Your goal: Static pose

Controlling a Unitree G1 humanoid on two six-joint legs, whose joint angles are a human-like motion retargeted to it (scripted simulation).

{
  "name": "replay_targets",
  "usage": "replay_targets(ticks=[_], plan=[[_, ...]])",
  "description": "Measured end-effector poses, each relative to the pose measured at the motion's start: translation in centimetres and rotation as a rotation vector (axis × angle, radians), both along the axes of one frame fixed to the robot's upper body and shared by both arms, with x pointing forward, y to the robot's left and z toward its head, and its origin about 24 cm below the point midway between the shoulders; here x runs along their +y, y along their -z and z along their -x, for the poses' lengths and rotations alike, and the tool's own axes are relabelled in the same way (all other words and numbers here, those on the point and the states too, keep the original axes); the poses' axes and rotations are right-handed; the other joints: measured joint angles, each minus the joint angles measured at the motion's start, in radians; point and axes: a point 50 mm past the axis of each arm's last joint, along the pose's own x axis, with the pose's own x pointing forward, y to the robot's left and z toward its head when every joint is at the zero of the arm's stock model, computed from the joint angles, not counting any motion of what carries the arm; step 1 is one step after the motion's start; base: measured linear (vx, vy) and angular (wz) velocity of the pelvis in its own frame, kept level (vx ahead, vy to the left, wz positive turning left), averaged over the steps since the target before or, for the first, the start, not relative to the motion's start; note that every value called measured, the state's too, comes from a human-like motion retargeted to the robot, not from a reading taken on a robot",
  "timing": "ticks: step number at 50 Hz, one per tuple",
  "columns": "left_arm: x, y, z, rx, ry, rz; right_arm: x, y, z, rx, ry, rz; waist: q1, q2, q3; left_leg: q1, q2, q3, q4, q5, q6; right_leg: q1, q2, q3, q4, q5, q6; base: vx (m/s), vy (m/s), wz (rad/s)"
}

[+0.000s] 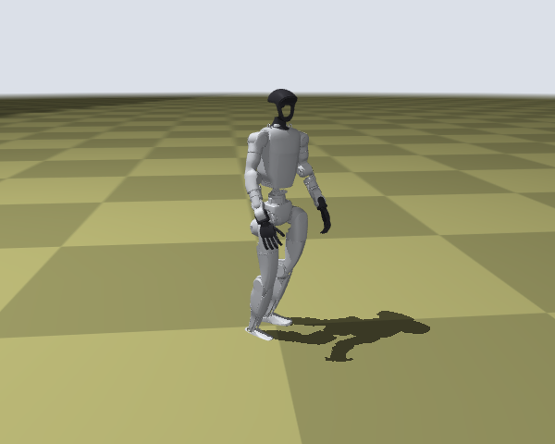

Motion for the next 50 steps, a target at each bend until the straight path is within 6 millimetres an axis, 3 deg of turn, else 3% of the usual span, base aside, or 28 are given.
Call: replay_targets(ticks=[6, 10, 14, 20, 26, 33, 36, 40, 45, 47, 50], plan=[[-0.4, -0.2, 0.1, -0.025, 0.008, 0.016, 0.7, -0.3, -0.5, -0.025, -0.018, -0.031, -0.002, 0.002, 0.0, -0.008, 0.0, 0.014, 0.014, -0.003, 0.01, -0.017, 0.005, 0.025, 0.006, 0.002, 0.008, 0.0, -0.01, -0.35], [-2.6, -1.9, -3.0, -0.184, 0.06, 0.078, 1.6, -0.2, 0.1, -0.044, -0.03, -0.077, -0.007, 0.005, -0.003, -0.013, -0.001, 0.028, 0.018, -0.001, 0.015, -0.031, 0.009, 0.044, 0.007, 0.006, 0.017, 0.0, -0.02, -0.46], [-3.7, -4.3, -5.1, -0.346, 0.101, 0.117, 2.3, -1.9, -1.7, -0.164, -0.052, -0.125, -0.014, 0.013, -0.007, -0.016, -0.003, 0.049, 0.018, 0.004, 0.017, -0.046, 0.015, 0.069, 0.003, 0.015, 0.03, -0.01, -0.02, -0.56], [-5.2, -9.6, -7.8, -0.631, 0.167, 0.191, 3.7, -5.9, -4.6, -0.399, -0.088, -0.238, -0.039, 0.028, -0.018, -0.017, -0.008, 0.094, 0.007, 0.019, 0.018, -0.068, 0.026, 0.113, -0.011, 0.037, 0.062, -0.01, -0.01, -0.69], [-5.7, -14.2, -9.0, -0.839, 0.227, 0.233, 4.4, -11.1, -6.4, -0.655, -0.11, -0.341, -0.074, 0.051, -0.031, -0.019, -0.017, 0.148, -0.017, 0.037, 0.017, -0.098, 0.043, 0.161, -0.024, 0.061, 0.094, -0.02, -0.01, -0.72], [-5.2, -17.5, -8.8, -0.96, 0.271, 0.237, 2.9, -17.1, -6.5, -0.971, -0.035, -0.344, -0.107, 0.085, -0.04, -0.025, -0.035, 0.203, -0.071, 0.058, 0.019, -0.142, 0.08, 0.208, -0.036, 0.086, 0.103, -0.02, -0.01, -0.68], [-4.9, -18.1, -8.5, -0.972, 0.289, 0.23, 1.9, -18.5, -6.0, -1.055, 0.015, -0.307, -0.115, 0.094, -0.04, -0.022, -0.045, 0.228, -0.099, 0.071, 0.017, -0.161, 0.096, 0.223, -0.03, 0.093, 0.103, -0.03, -0.01, -0.62], [-4.9, -18.5, -8.3, -0.972, 0.331, 0.215, 1.2, -19.0, -5.2, -1.1, 0.055, -0.257, -0.114, 0.097, -0.037, -0.014, -0.062, 0.25, -0.139, 0.085, 0.017, -0.191, 0.118, 0.23, -0.001, 0.095, 0.103, -0.04, -0.01, -0.52], [-5.0, -18.6, -8.2, -0.954, 0.409, 0.177, 1.5, -18.2, -4.7, -1.058, 0.008, -0.22, -0.112, 0.087, -0.022, -0.012, -0.068, 0.283, -0.14, 0.085, 0.011, -0.238, 0.122, 0.193, 0.079, 0.09, 0.103, -0.07, -0.01, -0.52], [-5.0, -18.6, -8.2, -0.944, 0.444, 0.154, 1.8, -17.8, -4.6, -1.031, -0.03, -0.211, -0.109, 0.083, -0.016, -0.011, -0.072, 0.313, -0.141, 0.086, 0.01, -0.269, 0.066, 0.111, 0.127, 0.079, 0.103, -0.09, 0.08, -0.88], [-5.0, -18.4, -8.2, -0.926, 0.491, 0.115, 2.4, -17.4, -4.6, -0.998, -0.097, -0.202, -0.096, 0.08, -0.012, -0.018, -0.081, 0.374, -0.141, 0.086, 0.011, -0.321, -0.108, -0.11, 0.22, 0.034, 0.067, -0.08, 0.1, -1.11]])
